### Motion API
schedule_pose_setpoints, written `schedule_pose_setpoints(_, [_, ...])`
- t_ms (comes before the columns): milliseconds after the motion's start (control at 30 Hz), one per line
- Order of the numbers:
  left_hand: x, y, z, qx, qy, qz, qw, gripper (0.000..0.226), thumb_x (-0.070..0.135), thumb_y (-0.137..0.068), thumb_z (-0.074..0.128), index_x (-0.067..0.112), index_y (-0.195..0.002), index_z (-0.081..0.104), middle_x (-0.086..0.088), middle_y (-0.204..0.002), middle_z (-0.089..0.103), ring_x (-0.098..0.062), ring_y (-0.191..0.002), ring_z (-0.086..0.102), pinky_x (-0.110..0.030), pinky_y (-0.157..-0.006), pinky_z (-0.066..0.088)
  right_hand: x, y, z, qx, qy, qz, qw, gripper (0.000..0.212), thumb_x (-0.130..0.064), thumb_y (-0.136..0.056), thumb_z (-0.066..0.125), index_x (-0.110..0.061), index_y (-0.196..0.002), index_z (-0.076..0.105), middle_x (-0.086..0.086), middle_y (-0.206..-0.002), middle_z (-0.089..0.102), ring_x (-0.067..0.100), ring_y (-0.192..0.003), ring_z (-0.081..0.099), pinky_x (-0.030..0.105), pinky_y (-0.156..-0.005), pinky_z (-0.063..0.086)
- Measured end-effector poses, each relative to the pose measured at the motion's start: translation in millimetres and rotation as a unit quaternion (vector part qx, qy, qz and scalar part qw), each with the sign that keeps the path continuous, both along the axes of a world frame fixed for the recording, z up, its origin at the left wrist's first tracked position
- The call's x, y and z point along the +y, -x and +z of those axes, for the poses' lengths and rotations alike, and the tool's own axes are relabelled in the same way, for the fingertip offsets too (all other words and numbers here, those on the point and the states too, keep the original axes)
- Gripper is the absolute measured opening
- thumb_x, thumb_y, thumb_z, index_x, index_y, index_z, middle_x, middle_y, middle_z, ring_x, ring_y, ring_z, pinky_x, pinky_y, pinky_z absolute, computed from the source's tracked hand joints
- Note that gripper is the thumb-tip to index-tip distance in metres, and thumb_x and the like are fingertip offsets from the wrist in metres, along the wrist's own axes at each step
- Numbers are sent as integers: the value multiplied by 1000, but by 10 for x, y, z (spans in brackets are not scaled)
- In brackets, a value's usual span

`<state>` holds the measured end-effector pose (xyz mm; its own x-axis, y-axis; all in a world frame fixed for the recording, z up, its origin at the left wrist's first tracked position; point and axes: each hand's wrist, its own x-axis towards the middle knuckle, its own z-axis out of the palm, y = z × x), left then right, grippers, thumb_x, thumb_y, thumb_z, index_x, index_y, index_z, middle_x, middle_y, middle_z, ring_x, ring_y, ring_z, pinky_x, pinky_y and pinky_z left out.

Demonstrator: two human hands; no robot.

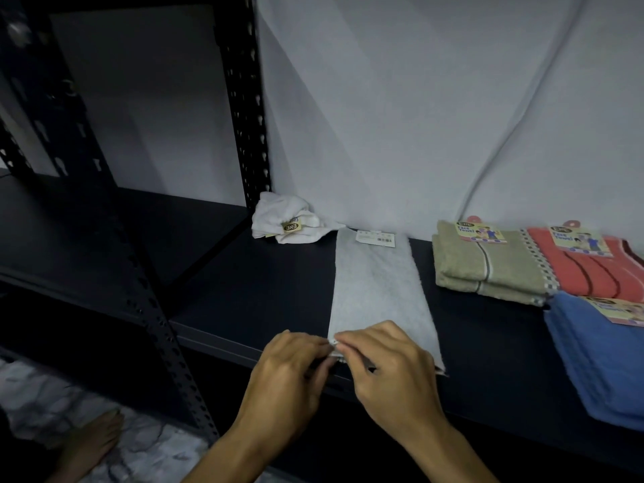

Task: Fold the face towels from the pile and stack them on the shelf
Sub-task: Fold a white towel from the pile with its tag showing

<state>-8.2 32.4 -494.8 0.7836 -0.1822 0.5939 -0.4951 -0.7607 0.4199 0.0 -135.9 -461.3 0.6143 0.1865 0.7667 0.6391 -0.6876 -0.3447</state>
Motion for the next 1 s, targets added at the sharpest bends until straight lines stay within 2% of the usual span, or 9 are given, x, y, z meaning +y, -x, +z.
schedule_pose_setpoints(167, [5, -2, -29, -5, 26, -1, 1000, 26, 43, -91, 56, 27, -102, 74, 20, -103, 70, 7, -100, 60, -27, -107, 38, 25, 3, -158, -7, 13, -11, 1000, 14, -23, -86, 62, -24, -89, 76, -20, -81, 70, 4, -74, 57, 22, -53, 49])
schedule_pose_setpoints(333, [44, 18, -35, 12, 19, 0, 1000, 20, 36, -88, 67, 27, -104, 75, 21, -105, 70, 8, -103, 59, -33, -105, 45, 31, 23, -239, 15, 10, -16, 1000, 13, -24, -86, 64, -25, -91, 77, -21, -81, 70, 2, -77, 57, 23, -52, 49])
schedule_pose_setpoints(467, [44, 36, 9, 20, 16, 7, 1000, 20, 35, -87, 67, 28, -105, 75, 22, -105, 69, 8, -105, 58, -33, -105, 45, 9, 36, -218, 45, 19, -6, 999, 17, -28, -88, 60, -28, -95, 76, -23, -84, 69, -2, -81, 56, 22, -53, 50])
schedule_pose_setpoints(567, [41, 52, 57, 30, 7, 5, 999, 20, 35, -87, 68, 29, -105, 74, 23, -105, 68, 8, -103, 59, -31, -104, 46, -33, 44, -190, 69, 43, 7, 997, 20, -20, -86, 64, -27, -102, 74, -22, -94, 69, -4, -89, 55, 21, -59, 53])
schedule_pose_setpoints(667, [46, 103, 119, 55, 9, 29, 998, 30, 45, -84, 67, 32, -111, 70, 24, -107, 64, 9, -99, 57, -20, -88, 52, -133, 133, -179, 61, 77, 27, 995, 31, -10, -81, 70, -21, -110, 72, -16, -112, 66, 0, -107, 56, 18, -78, 53])
schedule_pose_setpoints(767, [63, 146, 258, 56, -10, 31, 998, 46, 53, -82, 68, 33, -123, 61, 24, -114, 57, 11, -102, 49, -2, -84, 37, -418, 276, -171, 36, 73, -25, 996, 26, -15, -84, 67, -16, -109, 72, -8, -118, 63, 10, -116, 54, 20, -87, 49])
schedule_pose_setpoints(833, [4, 123, 367, 29, -60, -18, 998, 47, 55, -86, 62, 27, -124, 60, 18, -119, 58, 6, -109, 51, -8, -89, 40, -660, 349, -158, 36, 37, -115, 992, 18, -21, -84, 67, -16, -100, 73, -7, -109, 61, 14, -107, 54, 24, -80, 49])
schedule_pose_setpoints(900, [-122, 50, 440, 10, -119, -79, 990, 47, 54, -88, 61, 23, -123, 63, 11, -124, 59, -6, -115, 55, -23, -95, 48, -824, 372, -157, 59, 28, -190, 980, 16, -21, -76, 79, -19, -89, 71, -6, -97, 59, 17, -95, 53, 30, -72, 47])
schedule_pose_setpoints(1000, [-338, -118, 531, -4, -217, -128, 968, 39, 52, -89, 54, 25, -115, 67, 9, -121, 62, -9, -111, 56, -29, -101, 47, -851, 360, -173, 75, 52, -201, 975, 19, -21, -70, 85, -24, -80, 70, -10, -85, 55, 14, -84, 50, 29, -68, 39])
